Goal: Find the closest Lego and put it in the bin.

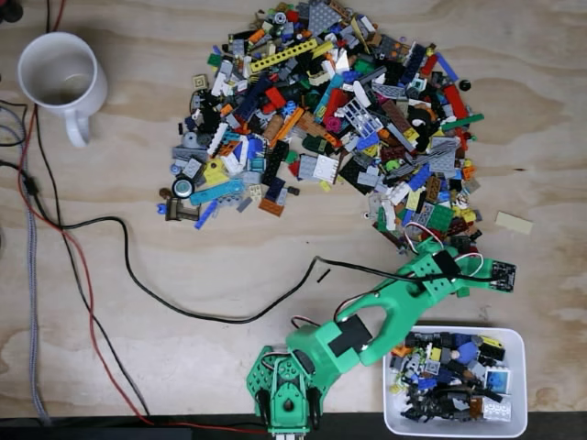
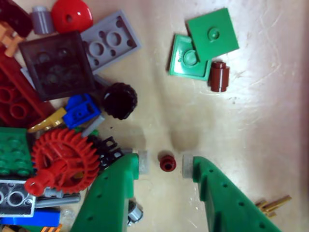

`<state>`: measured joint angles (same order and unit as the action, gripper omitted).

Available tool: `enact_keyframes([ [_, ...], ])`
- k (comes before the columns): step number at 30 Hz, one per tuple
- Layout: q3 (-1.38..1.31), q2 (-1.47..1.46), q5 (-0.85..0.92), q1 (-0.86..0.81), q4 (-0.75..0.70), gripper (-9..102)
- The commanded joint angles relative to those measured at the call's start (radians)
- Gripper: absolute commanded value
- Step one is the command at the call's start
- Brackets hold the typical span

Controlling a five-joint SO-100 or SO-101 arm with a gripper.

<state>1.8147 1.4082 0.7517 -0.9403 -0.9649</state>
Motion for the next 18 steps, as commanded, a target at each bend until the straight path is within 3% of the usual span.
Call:
enact_keyframes([
  [1, -0.006, 0.006, -0.006, 0.023, 0.008, 11],
  [18, 0.026, 0.002, 0.031, -0.011, 0.028, 11],
])
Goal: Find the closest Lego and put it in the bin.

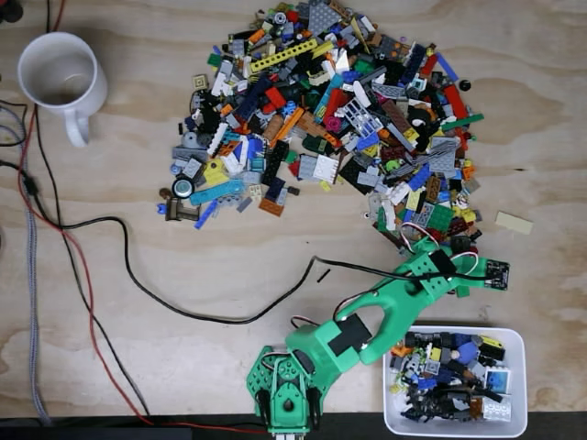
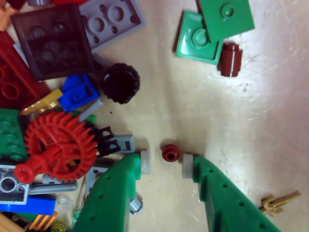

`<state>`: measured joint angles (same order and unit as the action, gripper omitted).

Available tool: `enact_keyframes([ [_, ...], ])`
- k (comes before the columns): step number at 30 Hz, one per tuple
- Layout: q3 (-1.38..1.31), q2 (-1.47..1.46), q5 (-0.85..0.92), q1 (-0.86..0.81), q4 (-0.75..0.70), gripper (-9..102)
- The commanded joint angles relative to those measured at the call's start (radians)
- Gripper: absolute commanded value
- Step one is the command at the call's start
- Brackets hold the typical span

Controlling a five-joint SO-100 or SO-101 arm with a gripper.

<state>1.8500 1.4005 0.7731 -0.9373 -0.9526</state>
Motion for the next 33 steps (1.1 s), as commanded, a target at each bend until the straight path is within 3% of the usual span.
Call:
enact_keyframes([
  [1, -0.012, 0.009, 0.009, -0.015, 0.015, 11],
  [22, -0.054, 0.011, 0.018, -0.018, -0.011, 7],
  [26, -0.137, 0.026, 0.014, -0.011, -0.074, 7],
  [33, -0.439, 0.089, 0.025, -0.023, -0.305, 7],
])
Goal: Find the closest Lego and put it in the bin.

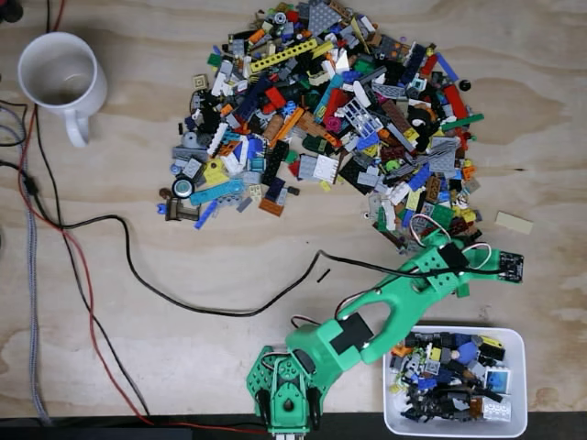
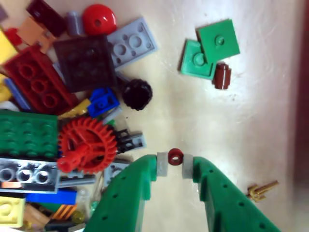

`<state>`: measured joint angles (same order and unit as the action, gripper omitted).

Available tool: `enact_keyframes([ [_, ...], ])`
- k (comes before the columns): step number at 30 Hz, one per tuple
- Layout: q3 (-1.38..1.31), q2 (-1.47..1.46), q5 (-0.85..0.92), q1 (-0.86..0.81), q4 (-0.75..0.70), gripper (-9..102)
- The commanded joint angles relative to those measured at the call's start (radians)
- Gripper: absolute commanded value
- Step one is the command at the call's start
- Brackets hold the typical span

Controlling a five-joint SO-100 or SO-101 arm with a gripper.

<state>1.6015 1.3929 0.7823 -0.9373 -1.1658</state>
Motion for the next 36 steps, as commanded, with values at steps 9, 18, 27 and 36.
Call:
enact_keyframes([
  [9, -0.273, 0.267, 0.098, -0.295, -0.282, 8],
  [18, -0.087, 0.451, 0.282, -0.568, -0.301, 8],
  [27, 0.101, 0.638, 0.334, -0.445, -0.124, 19],
  [36, 0.387, 0.985, 0.488, 0.081, -0.074, 20],
])
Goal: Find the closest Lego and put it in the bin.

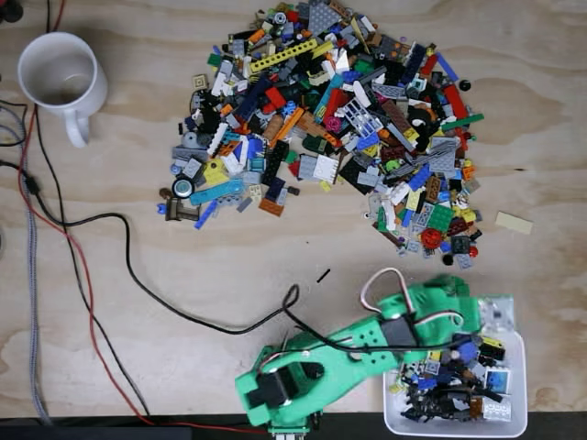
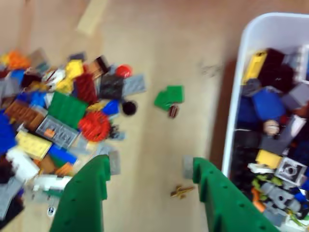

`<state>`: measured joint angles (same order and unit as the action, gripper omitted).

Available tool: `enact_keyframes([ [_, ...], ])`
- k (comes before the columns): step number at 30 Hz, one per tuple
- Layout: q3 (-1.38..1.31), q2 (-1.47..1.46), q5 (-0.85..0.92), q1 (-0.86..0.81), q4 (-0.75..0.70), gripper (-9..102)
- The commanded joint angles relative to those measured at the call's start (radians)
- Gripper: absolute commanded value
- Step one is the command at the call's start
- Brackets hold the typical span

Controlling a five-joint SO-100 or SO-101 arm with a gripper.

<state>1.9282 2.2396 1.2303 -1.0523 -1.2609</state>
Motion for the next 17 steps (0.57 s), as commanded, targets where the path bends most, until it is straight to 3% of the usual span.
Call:
enact_keyframes([
  [1, 0.104, 0.161, 0.038, 0.252, 0.044, 20],
  [10, 0.319, 0.143, -0.012, 0.578, 0.198, 20],
  [17, 0.344, 0.152, -0.031, 0.716, 0.187, 20],
])
